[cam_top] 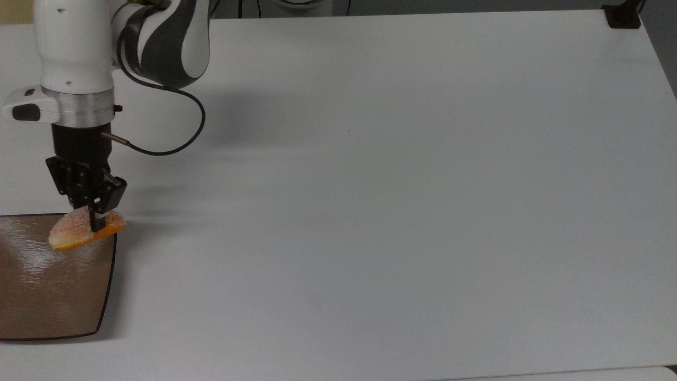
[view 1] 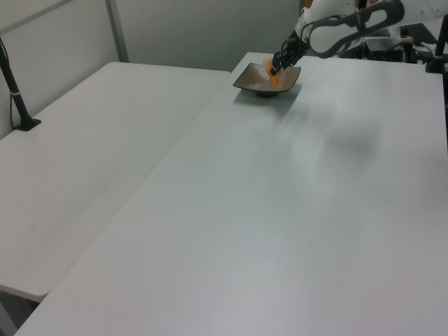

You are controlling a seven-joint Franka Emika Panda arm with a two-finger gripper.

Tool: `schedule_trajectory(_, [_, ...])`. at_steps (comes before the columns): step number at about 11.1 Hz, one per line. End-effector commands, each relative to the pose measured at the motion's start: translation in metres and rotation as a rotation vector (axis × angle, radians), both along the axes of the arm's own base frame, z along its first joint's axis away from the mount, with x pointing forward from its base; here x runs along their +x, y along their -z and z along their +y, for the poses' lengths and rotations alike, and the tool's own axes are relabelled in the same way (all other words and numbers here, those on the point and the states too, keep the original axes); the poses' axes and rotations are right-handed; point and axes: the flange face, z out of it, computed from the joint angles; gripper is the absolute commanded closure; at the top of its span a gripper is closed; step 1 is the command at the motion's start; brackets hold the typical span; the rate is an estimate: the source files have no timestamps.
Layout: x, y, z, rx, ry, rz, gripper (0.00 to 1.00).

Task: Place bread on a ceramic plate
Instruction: 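Lower the roll onto the plate and open the gripper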

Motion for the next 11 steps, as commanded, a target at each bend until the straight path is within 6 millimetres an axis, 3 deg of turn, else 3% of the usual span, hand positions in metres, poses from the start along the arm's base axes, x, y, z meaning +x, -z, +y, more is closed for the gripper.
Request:
schedule_trajectory(1, [0.005, -0.002, -0.017, 0.055, 0.055, -0.041, 0.68])
schedule_trajectory(4, [-0.005, 0.004, -0.048, 0.14, 0.177, -0.105, 0.67])
schedule_trajectory(7, [-0.008, 0.011, -0.059, 0.171, 0.225, -0.118, 0.61])
schedule_trajectory(8, [-0.007, 0.013, -0.059, 0.17, 0.226, -0.119, 0.38])
schedule_trajectory(9, [-0.007, 0.016, -0.059, 0.162, 0.229, -0.131, 0.01])
schedule_trajectory(11, [-0.006, 0.02, -0.058, 0.154, 0.231, -0.14, 0.0])
